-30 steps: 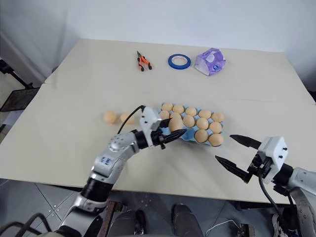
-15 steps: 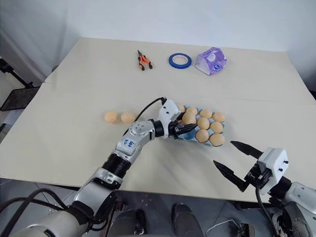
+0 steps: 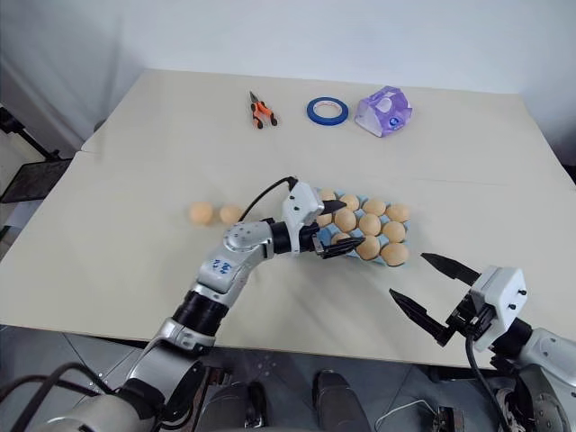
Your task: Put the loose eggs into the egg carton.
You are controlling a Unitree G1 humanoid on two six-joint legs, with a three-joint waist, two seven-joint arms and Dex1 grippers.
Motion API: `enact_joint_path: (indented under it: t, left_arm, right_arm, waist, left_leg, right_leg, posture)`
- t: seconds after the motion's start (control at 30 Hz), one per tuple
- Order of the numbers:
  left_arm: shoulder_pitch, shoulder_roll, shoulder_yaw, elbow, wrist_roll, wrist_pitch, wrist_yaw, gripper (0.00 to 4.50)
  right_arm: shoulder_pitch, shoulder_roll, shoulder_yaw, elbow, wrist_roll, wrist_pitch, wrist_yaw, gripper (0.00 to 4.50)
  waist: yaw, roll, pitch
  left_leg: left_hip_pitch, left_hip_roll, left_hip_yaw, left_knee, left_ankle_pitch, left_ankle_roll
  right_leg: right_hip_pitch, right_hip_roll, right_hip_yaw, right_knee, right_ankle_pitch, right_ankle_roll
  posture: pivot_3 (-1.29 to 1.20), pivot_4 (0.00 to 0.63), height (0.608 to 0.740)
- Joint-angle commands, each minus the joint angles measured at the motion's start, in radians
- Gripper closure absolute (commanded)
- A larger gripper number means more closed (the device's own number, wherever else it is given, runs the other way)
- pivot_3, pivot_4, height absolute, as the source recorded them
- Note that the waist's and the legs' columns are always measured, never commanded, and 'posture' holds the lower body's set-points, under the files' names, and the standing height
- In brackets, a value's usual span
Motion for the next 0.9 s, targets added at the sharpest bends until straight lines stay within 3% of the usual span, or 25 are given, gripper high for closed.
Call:
enact_joint_path:
  t: [0.03,0.2,0.3,0.37,0.7,0.9]
  left_arm:
    - [0.156,0.093,0.05,-0.251,-0.116,0.098,-0.058,0.01]
    - [0.388,0.315,0.18,-0.39,-0.225,0.137,-0.163,0.01]
    - [0.453,0.389,0.265,-0.369,-0.245,0.095,-0.181,0.01]
    - [0.489,0.417,0.332,-0.349,-0.258,0.066,-0.18,0.01]
    - [0.619,0.484,0.502,-0.331,-0.301,0.026,-0.175,0.01]
    - [0.6,0.451,0.526,-0.311,-0.274,-0.027,-0.091,0.01]
  right_arm:
    - [-0.008,-0.021,-0.024,-0.009,0.03,0.002,0.017,0.0]
    - [-0.043,-0.041,-0.003,0.02,0.036,0.016,0.038,0.0]
    - [-0.076,-0.049,0.015,0.051,0.028,0.014,0.058,0.0]
    - [-0.108,-0.056,0.028,0.075,0.024,0.016,0.069,0.0]
    - [-0.17,-0.08,0.048,0.13,0.021,0.016,0.117,0.0]
    - [-0.192,-0.092,0.053,0.152,0.017,0.02,0.137,0.0]
  waist:
    - [-0.002,0.001,-0.001]
    - [-0.002,0.001,-0.001]
    - [0.0,0.001,0.0]
    - [-0.001,0.001,0.0]
    - [-0.002,0.001,-0.001]
    - [0.001,0.001,-0.001]
  left_leg:
    - [0.0,0.001,0.0,0.0,0.0,0.0]
    - [0.003,0.002,0.0,0.0,0.003,-0.005]
    - [0.004,0.0,-0.001,0.0,0.002,-0.006]
    - [0.004,-0.002,-0.003,0.0,0.003,-0.001]
    - [0.003,-0.006,-0.004,-0.008,0.004,0.004]
    - [0.002,-0.006,-0.009,-0.009,0.001,0.003]
  right_leg:
    - [0.0,0.0,0.0,0.0,0.0,0.0]
    - [0.0,0.001,-0.001,0.006,-0.002,-0.004]
    - [0.0,-0.002,-0.002,0.007,-0.003,-0.006]
    - [0.001,-0.005,-0.003,0.006,-0.008,-0.018]
    - [0.008,-0.013,-0.009,-0.009,-0.003,-0.019]
    - [0.007,-0.013,-0.015,-0.009,-0.002,-0.014]
  posture:
    - [0.0,0.15,0.74]
    - [0.0,0.15,0.74]
    - [0.0,0.15,0.74]
    - [0.0,0.15,0.74]
    - [0.0,0.15,0.74]
    - [0.0,0.15,0.74]
